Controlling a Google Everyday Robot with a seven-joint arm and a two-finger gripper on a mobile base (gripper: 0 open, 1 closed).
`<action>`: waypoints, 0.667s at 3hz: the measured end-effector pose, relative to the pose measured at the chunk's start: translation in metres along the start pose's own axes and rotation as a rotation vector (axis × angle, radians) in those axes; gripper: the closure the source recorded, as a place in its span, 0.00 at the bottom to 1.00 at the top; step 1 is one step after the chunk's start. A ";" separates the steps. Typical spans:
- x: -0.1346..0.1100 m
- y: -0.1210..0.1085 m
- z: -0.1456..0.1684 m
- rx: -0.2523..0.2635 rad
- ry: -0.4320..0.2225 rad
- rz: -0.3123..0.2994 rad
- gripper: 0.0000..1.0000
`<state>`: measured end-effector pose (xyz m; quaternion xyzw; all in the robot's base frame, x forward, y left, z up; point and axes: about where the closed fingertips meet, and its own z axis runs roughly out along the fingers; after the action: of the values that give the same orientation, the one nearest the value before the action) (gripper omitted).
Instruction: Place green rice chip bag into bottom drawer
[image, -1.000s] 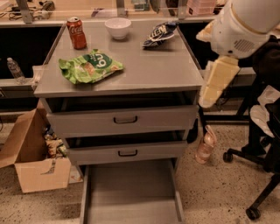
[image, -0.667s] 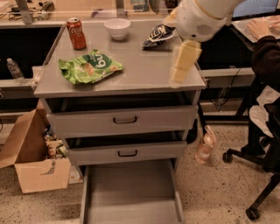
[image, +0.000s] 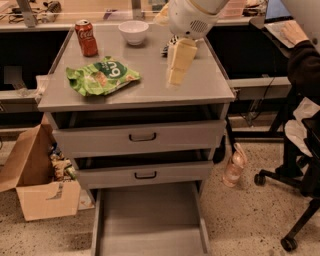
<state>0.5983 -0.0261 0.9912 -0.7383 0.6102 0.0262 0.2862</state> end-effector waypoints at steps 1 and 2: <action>-0.018 -0.016 0.027 -0.002 -0.034 -0.053 0.00; -0.066 -0.056 0.099 -0.045 -0.124 -0.170 0.00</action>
Offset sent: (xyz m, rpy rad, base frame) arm 0.1096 0.1738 -0.0500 0.0937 -0.0462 0.3387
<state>0.6632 0.0826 0.9563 -0.7908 0.5255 0.0612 0.3077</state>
